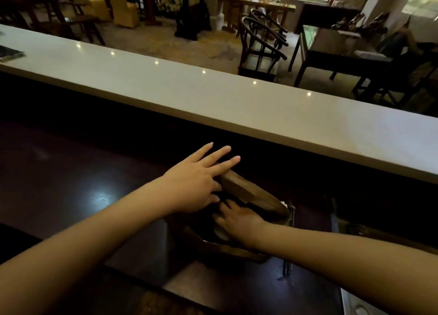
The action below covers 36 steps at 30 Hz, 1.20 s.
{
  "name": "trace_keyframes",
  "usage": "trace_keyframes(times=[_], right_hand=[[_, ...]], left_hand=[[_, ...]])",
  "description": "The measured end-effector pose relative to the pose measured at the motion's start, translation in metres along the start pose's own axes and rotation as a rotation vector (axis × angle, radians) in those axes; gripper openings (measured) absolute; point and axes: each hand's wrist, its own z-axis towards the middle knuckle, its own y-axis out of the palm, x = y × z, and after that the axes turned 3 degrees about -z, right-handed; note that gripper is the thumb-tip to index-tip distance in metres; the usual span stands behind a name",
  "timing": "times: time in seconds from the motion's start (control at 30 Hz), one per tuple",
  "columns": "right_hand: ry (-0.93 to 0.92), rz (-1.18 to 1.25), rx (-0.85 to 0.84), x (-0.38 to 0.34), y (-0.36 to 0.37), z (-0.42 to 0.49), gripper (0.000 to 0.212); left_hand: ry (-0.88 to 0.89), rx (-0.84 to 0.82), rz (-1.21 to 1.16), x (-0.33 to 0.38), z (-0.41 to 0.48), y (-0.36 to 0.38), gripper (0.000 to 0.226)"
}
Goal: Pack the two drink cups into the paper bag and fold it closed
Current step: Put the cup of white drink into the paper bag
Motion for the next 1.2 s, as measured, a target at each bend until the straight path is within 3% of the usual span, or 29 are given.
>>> trace_keyframes(times=[0.27,0.43,0.63,0.73,0.83,0.97,1.2], right_hand=[[0.013,0.003,-0.001,-0.006,-0.001,0.011,0.056],[0.034,0.028,-0.038,-0.008,0.003,0.018,0.065],[0.025,0.187,-0.090,0.010,-0.001,0.013,0.058],[0.066,0.344,-0.031,0.013,0.000,0.007,0.051],[0.039,0.245,-0.095,0.012,-0.004,0.007,0.061],[0.020,0.088,-0.131,0.009,-0.006,0.014,0.076],[0.039,0.089,-0.134,0.009,0.001,0.024,0.076]], left_hand=[[-0.048,-0.092,0.186,-0.023,0.022,0.011,0.050],[-0.013,-0.055,0.153,-0.025,0.022,0.011,0.049],[0.444,0.219,0.008,-0.020,0.015,-0.015,0.031],[0.601,0.200,0.093,-0.011,0.011,-0.012,0.033],[0.497,0.077,0.124,-0.007,0.020,0.003,0.048],[0.236,-0.144,0.177,-0.013,0.035,0.019,0.092],[0.189,-0.201,0.355,-0.029,0.048,0.019,0.103]])
